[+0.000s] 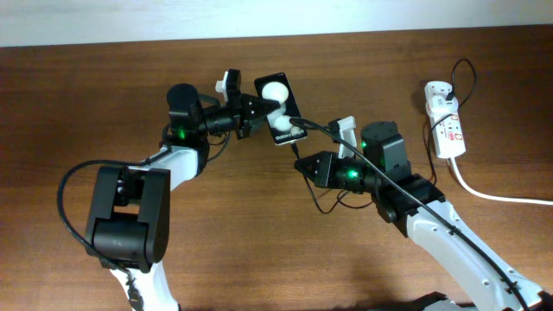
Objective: Plug charger to phone and switch on socket
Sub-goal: 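Push the USB-C plug upward into the phone's port with the right gripper, then release the plug and withdraw the right gripper to the right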
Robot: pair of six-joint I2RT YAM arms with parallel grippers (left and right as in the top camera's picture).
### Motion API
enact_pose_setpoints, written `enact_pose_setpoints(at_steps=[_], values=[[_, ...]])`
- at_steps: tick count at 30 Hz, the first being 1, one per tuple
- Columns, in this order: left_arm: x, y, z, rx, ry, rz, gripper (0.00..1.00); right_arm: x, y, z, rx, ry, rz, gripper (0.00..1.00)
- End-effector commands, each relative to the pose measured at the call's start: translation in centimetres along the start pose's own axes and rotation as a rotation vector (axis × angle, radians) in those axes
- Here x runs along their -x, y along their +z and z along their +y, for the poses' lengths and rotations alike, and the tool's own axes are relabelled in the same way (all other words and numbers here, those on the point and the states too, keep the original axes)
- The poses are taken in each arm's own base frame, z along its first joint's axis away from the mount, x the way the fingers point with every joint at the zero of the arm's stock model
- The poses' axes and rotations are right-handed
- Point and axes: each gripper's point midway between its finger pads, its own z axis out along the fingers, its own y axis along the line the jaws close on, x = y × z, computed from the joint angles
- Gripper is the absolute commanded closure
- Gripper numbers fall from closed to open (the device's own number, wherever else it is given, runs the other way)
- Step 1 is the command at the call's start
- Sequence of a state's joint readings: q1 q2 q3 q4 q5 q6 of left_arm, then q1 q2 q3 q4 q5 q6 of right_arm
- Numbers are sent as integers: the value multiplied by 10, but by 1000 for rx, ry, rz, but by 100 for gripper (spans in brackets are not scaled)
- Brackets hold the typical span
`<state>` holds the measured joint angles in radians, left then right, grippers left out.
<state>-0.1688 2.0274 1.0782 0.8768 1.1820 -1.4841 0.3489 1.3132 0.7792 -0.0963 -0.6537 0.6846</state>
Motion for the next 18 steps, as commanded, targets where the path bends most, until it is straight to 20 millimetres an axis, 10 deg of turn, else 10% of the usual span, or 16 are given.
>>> enact_pose_setpoints(at_steps=[1,18], values=[[-3,1,-7,-14,46,40,100,3,1,-3,-16,0,-18,96],[-12,6,-8,-17,48,83,100,15,0,-7,-50,-17,-78,96]])
